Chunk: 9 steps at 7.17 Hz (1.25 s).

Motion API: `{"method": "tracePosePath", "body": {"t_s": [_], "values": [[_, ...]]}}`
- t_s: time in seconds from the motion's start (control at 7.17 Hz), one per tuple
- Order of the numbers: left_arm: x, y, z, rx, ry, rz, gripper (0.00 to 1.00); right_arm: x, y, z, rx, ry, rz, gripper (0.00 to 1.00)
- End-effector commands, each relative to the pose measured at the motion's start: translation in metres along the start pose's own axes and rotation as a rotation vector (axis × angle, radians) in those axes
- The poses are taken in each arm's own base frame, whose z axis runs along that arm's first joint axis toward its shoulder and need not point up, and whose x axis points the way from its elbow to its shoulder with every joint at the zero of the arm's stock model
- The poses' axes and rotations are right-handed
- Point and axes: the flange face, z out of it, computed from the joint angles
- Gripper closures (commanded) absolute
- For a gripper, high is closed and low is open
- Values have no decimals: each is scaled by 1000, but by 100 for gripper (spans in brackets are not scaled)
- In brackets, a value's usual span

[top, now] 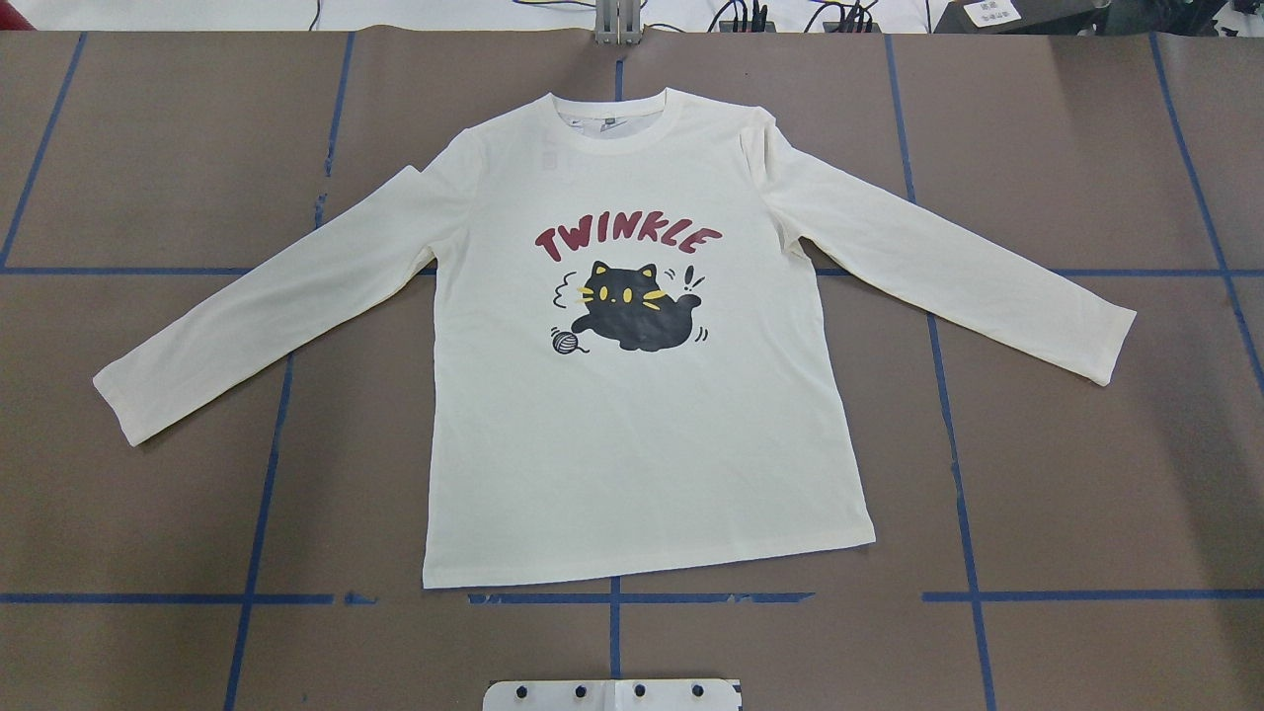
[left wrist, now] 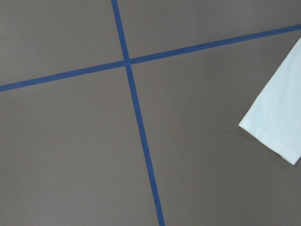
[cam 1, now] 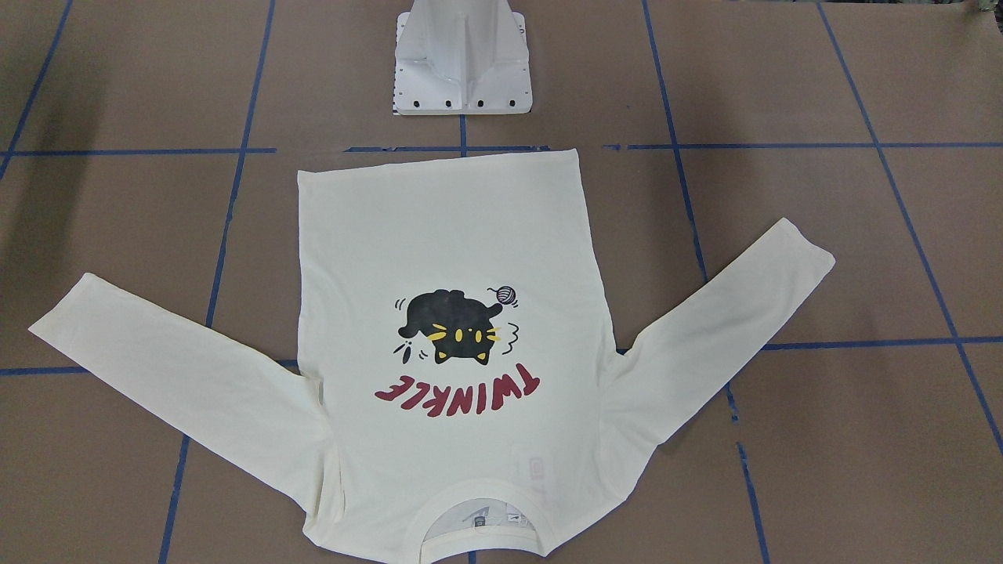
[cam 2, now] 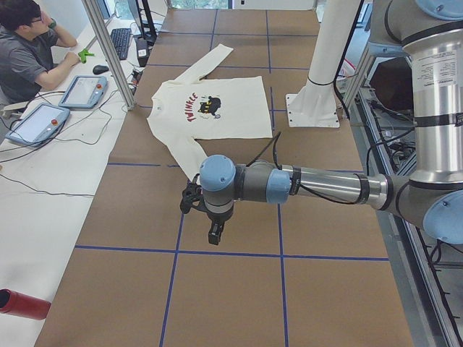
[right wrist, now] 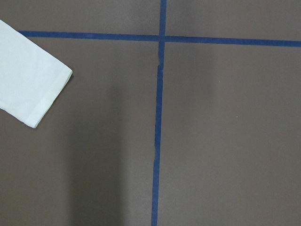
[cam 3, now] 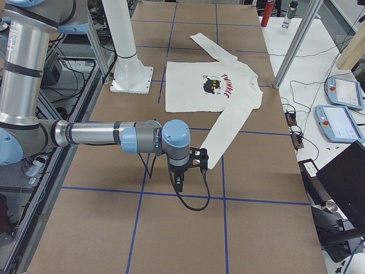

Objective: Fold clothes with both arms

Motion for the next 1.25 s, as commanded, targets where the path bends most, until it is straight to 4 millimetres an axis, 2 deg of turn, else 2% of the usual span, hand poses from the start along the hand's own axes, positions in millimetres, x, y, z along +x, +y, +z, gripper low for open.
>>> {"method": "tracePosePath", "body": {"t_s": [0.0,0.42,0.56,0.7,0.84,0.98,1.12], "values": [[2,-1,-1,2,0,8,0,0,0,0,0,0,0,0],[3,-3,1,19,10,37,0,-11,-13,-11,27,1,-27,0],[6,-8,-2,65,-1,82,0,-22,-29,-20,51,1,-52,0],[13,-16,-10,123,-15,147,0,-39,-54,-37,95,-11,-85,0],[22,-26,-20,199,-30,233,0,-63,-89,-62,181,-5,-164,0],[33,-56,-35,294,-45,333,0,-68,-97,-67,196,-10,-177,0],[31,-64,-37,333,-51,369,0,-70,-104,-67,203,-19,-186,0]]}}
